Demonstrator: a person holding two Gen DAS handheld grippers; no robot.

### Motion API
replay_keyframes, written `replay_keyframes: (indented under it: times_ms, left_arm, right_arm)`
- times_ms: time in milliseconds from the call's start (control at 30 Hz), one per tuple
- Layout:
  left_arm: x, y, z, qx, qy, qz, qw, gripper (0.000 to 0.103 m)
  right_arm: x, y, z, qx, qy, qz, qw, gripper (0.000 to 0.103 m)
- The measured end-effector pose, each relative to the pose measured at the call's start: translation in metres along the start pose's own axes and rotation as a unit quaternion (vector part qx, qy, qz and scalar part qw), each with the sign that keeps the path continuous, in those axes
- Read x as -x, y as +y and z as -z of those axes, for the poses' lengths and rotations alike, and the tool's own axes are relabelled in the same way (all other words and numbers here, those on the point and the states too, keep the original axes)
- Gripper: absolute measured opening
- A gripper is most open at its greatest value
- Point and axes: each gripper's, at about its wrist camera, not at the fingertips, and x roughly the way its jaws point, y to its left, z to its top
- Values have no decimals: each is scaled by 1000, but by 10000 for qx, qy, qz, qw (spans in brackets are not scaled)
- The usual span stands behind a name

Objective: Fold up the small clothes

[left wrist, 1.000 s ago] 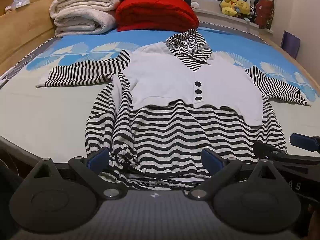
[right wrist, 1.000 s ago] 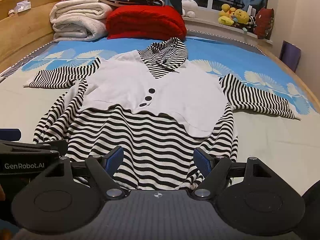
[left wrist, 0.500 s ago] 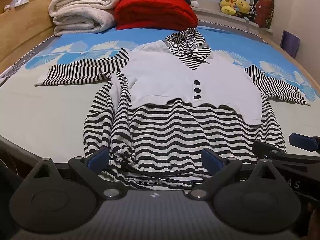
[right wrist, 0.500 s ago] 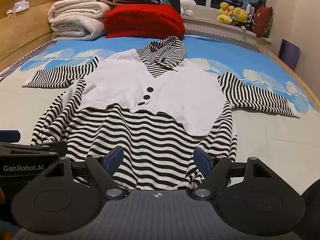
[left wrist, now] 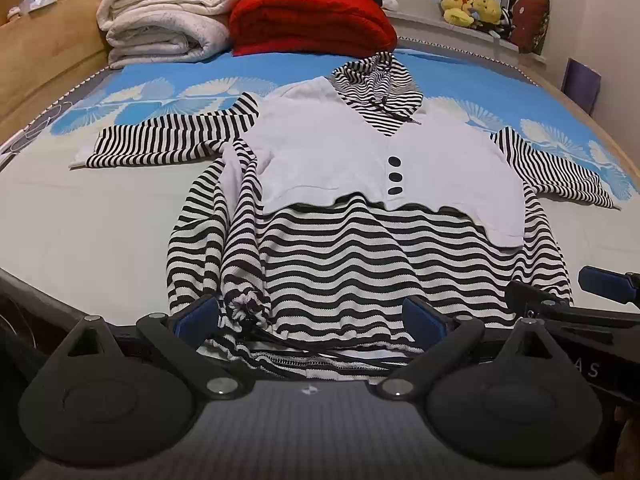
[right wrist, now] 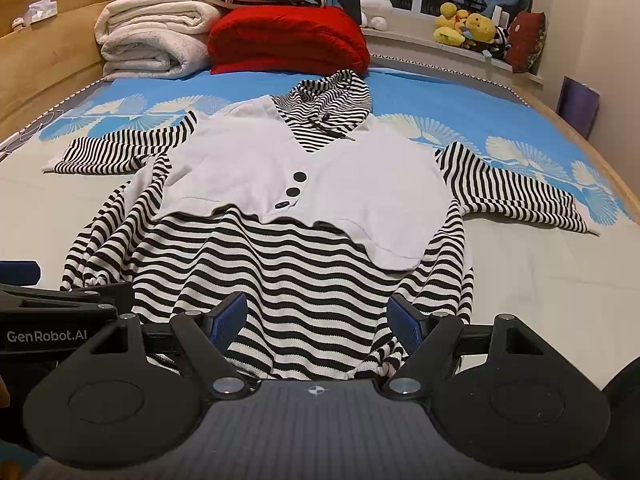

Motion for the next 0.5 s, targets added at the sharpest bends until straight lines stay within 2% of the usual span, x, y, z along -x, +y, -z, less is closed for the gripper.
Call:
replay_keyframes:
  times_ms: [100, 500]
  left_arm:
    - [0, 0, -1, -1, 19, 2, 10000, 99]
    - [-1, 0, -1, 1, 44, -2, 10000, 99]
  right_arm:
    - [-1, -2, 2, 135, -100, 127, 9998, 78]
    - [-1, -1, 2, 24, -81, 26, 10000, 78]
